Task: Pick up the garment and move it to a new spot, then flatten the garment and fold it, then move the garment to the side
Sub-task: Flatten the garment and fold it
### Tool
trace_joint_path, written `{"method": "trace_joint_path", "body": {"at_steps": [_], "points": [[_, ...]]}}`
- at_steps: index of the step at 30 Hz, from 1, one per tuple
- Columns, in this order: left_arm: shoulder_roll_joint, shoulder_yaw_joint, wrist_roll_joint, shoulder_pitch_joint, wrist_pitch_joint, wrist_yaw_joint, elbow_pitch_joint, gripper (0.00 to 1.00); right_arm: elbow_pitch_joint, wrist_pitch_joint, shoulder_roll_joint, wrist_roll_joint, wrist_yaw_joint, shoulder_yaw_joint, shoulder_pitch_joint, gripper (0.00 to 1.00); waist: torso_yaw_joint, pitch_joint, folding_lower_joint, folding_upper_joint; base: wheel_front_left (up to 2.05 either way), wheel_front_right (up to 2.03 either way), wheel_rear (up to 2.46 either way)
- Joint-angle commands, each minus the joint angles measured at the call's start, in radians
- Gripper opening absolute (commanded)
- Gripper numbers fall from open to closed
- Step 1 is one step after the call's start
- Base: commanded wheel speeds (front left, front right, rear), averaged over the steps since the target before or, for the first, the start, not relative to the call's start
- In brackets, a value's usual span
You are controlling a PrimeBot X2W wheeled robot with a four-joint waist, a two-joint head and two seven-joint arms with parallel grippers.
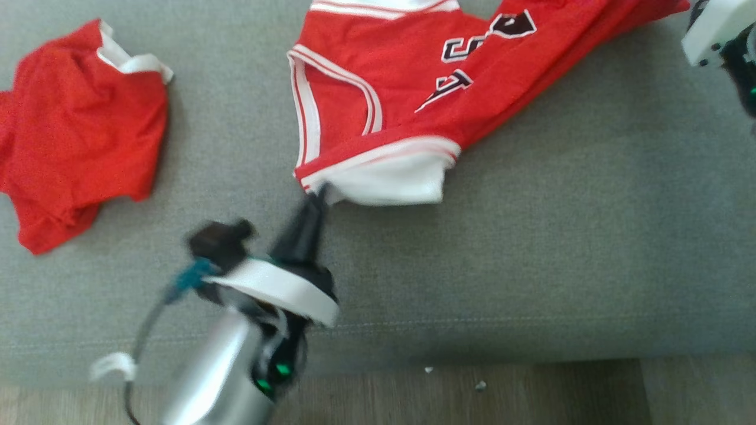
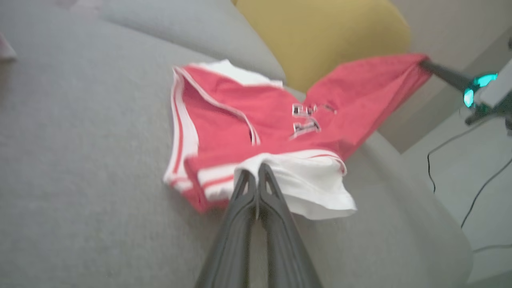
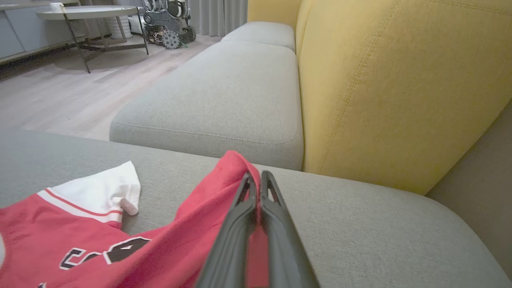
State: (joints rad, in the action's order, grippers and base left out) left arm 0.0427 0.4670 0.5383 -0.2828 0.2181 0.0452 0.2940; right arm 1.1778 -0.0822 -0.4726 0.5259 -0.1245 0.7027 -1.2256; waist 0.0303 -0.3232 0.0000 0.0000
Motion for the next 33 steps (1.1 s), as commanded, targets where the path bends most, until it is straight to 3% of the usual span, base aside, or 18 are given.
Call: {"method": "trace_joint_path", "body": {"at_steps": [1,9,17,27,33], "points": [[0.009,-0.079,0.02,-0.043,0.025,0.0,-0.072,0.0,-0.044,-0.017,-0.005,0.025,-0.006,0.015,0.034,0.0,0.003,0.039,0.0,0.0,0.0,0.0,0.0],[0.075,-0.256,0.036,-0.102,0.04,-0.019,-0.288,0.0,-0.14,-0.032,0.001,0.076,-0.006,0.072,0.072,0.0,-0.028,0.173,0.0,0.0,0.0,0.0,0.0],[0.175,-0.364,0.022,-0.214,-0.064,-0.102,-0.469,0.0,-0.267,-0.009,-0.021,0.133,-0.006,0.117,0.01,0.0,-0.091,0.246,0.0,0.0,0.0,0.0,0.0],[0.268,-0.429,0.022,-0.315,-0.205,-0.155,-0.581,0.0,-0.36,-0.01,-0.061,0.143,-0.006,0.127,-0.036,0.0,-0.14,0.316,0.0,0.0,0.0,0.0,0.0],[0.31,-0.455,0.041,-0.363,-0.315,-0.19,-0.663,0.0,-0.411,0.046,-0.099,0.168,-0.006,0.056,-0.043,0.0,-0.159,0.341,0.0,0.0,0.0,0.0,0.0]]}}
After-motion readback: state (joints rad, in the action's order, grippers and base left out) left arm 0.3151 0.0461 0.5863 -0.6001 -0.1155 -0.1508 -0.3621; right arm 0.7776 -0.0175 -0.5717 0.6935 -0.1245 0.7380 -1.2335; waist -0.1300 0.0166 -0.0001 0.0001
